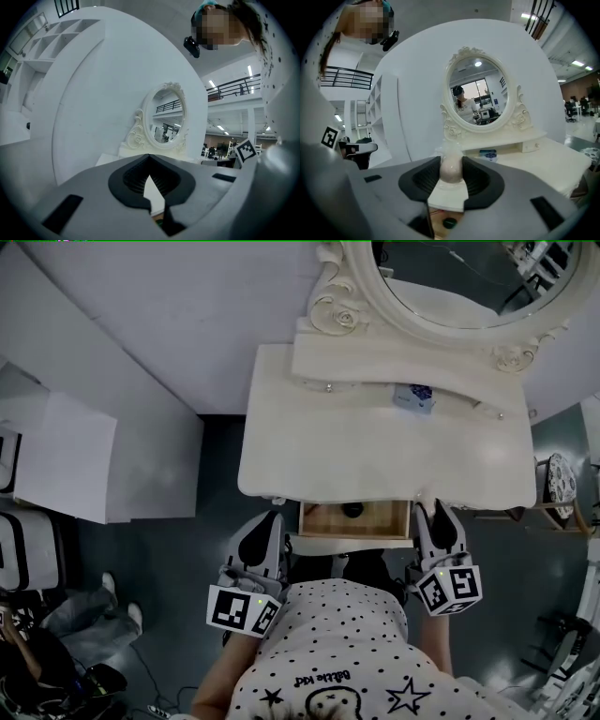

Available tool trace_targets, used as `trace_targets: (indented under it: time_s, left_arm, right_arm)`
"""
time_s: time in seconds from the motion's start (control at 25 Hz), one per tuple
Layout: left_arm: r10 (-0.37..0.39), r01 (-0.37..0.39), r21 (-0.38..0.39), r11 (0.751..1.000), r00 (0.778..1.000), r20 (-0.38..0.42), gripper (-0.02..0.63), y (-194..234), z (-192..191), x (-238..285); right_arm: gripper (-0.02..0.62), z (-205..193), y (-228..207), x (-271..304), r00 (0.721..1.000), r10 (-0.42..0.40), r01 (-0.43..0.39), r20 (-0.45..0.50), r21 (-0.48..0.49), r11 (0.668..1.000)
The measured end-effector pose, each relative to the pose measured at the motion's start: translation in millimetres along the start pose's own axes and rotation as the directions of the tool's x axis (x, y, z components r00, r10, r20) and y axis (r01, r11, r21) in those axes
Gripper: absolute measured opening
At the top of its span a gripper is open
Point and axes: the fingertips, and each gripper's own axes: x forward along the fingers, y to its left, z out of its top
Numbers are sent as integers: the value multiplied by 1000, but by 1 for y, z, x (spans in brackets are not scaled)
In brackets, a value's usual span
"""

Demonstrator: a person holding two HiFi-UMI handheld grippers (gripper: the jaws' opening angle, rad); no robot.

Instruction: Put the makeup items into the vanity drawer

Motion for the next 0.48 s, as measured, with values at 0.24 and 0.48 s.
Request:
trace_targets:
  time_s: [0.24, 0.48]
  left_arm:
    - [-22, 22, 9, 1000, 1000, 1, -5, -10, 0, 2]
    - [-22, 22, 11, 1000, 1000, -1, -5, -13, -1, -1]
  right_arm:
    - [150, -19, 2, -22, 999, -31, 31, -25, 18, 999]
    - [150, -26, 11, -26, 999, -13, 12, -42, -2, 1000]
